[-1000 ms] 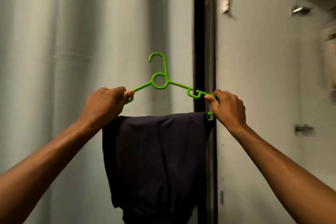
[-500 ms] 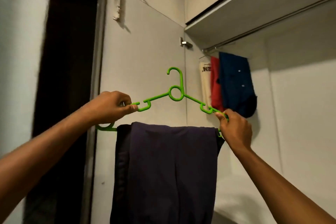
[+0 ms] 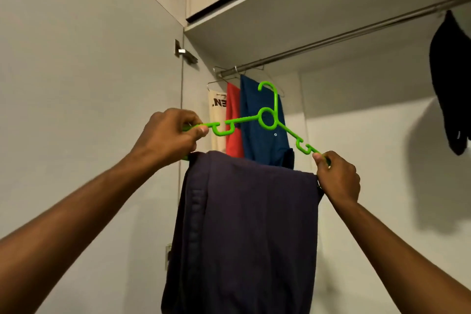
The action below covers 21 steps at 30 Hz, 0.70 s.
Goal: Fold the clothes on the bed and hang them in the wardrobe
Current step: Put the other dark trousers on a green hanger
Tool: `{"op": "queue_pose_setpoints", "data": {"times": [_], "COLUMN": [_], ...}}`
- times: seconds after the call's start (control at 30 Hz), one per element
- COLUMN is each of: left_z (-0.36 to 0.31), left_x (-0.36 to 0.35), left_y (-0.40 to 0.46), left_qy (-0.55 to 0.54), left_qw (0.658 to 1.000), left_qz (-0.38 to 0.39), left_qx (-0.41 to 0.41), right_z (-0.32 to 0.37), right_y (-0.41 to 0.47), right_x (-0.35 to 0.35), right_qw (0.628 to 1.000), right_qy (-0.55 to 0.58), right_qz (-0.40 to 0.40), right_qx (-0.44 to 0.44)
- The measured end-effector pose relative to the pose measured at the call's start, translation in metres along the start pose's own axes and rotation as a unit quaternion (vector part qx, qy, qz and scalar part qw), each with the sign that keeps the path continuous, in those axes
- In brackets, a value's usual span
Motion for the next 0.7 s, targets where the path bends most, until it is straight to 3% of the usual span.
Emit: {"op": "queue_pose_setpoints", "data": {"times": [0.1,0.27,0.53,0.7], "left_z": [-0.02,-0.064,-0.173,-0.242], "left_x": [-0.051,-0.13,-0.249,-0.302], "left_y": [0.031,0.08,0.165,0.225], "left_qy": [0.012,-0.01,-0.084,-0.219], "left_qw": [0.997,0.995,0.993,0.975], "left_qz": [-0.057,-0.08,-0.082,-0.032], "left_qx": [-0.053,-0.058,-0.015,0.009], "right_z": [-0.035,-0.097,-0.154,-0.176], "right_y": [0.035,0.084,0.152,0.183], "right_x": [-0.01,-0.013,0.012,0.016], "right_qw": [1.0,0.999,0.971,0.961], "right_qy": [0.009,0.038,-0.004,0.016], "right_qz": [-0.016,-0.008,0.016,0.051], "right_qx": [-0.018,-0.016,0.239,0.272]}}
Point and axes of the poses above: each hand's wrist, its own y-axis towards the middle knuckle, its own x-axis out of the back of the hand, z = x × y, the point moved 1 cm from there along y, towards the middle knuckle, and after that the axes turned 13 degrees about x, right-handed, at the moved point
